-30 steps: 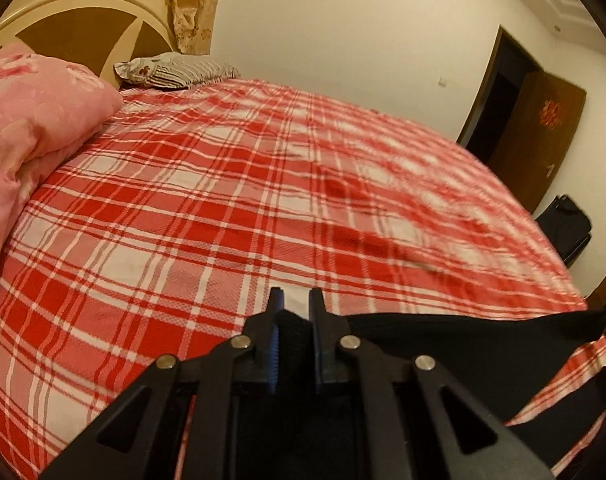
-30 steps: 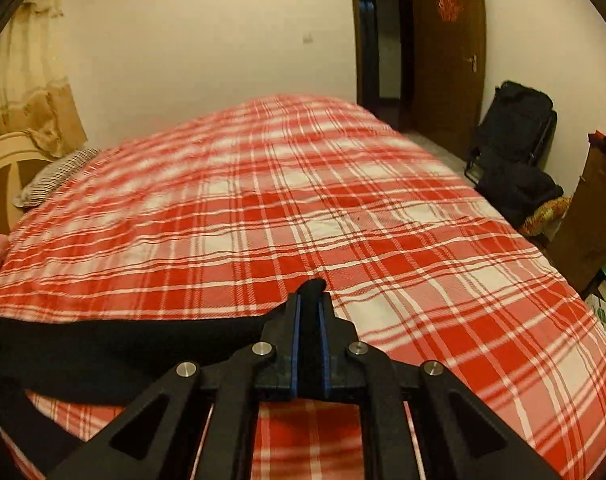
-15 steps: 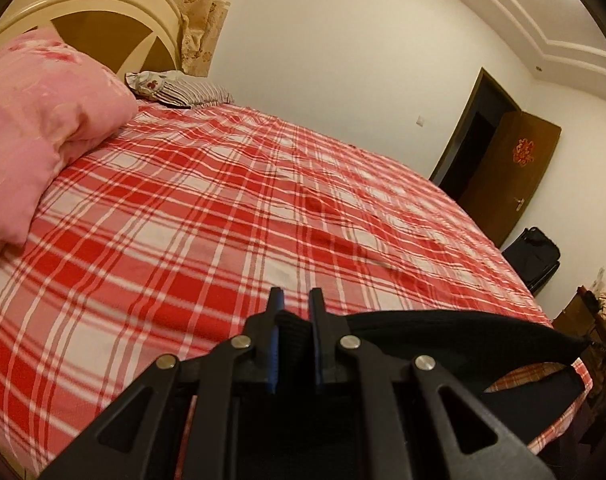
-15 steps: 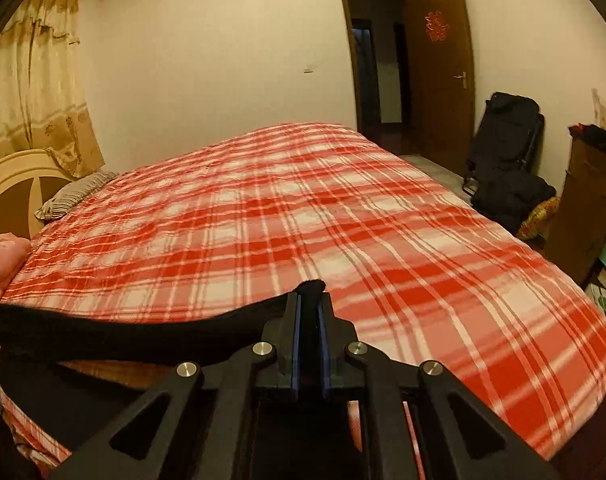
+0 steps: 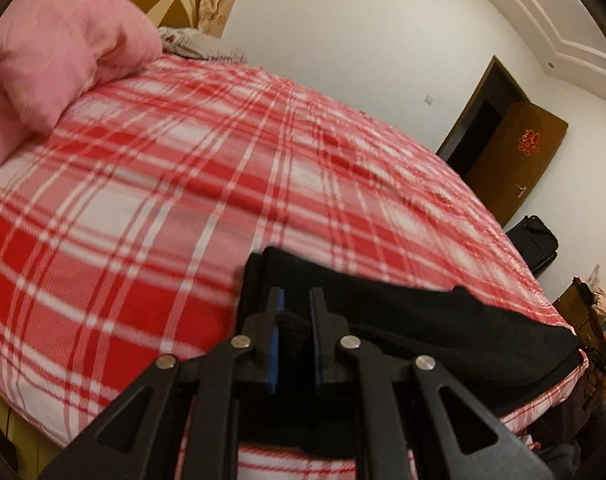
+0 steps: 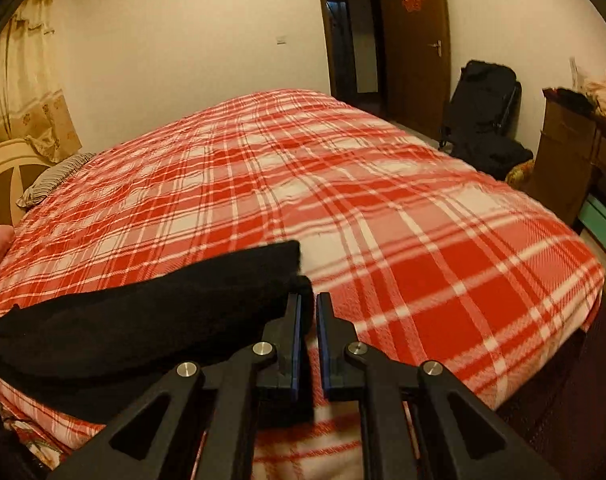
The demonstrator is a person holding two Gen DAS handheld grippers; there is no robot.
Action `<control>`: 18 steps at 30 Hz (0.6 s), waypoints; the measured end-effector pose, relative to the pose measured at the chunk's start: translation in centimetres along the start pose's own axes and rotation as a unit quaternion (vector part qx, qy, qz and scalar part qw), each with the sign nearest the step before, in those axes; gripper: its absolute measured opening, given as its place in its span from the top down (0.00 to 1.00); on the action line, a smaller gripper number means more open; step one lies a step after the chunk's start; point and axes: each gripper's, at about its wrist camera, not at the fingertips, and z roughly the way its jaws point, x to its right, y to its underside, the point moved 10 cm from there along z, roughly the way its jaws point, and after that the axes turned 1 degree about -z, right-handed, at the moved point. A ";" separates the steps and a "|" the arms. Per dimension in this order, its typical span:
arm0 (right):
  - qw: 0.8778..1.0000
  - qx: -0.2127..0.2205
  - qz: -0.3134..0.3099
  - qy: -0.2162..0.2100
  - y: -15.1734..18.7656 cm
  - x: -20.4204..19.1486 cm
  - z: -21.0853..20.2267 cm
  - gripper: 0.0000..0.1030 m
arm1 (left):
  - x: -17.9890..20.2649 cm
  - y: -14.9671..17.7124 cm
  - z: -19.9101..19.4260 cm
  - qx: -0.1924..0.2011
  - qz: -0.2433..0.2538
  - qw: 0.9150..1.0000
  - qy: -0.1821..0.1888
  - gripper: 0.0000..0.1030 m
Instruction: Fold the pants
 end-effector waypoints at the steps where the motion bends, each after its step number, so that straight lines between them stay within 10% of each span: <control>1: 1.000 0.000 -0.002 0.005 0.2 0.2 -0.1 0.93 | -0.2 0.2 0.0 -0.002 -0.001 1.000 0.002 0.86; 7: 0.999 -0.020 0.030 0.014 1.2 1.9 -1.2 0.92 | -1.9 0.4 -1.1 0.001 -0.012 1.000 -0.022 0.78; 11: 0.999 -0.001 0.040 0.029 0.7 1.4 -3.8 0.62 | -3.4 0.3 -2.7 0.004 -0.025 0.999 -0.039 0.71; 18: 0.993 0.002 -0.117 -0.001 0.5 -12.6 -5.3 0.58 | -1.8 0.7 -2.8 -0.006 -0.003 0.999 -0.047 0.60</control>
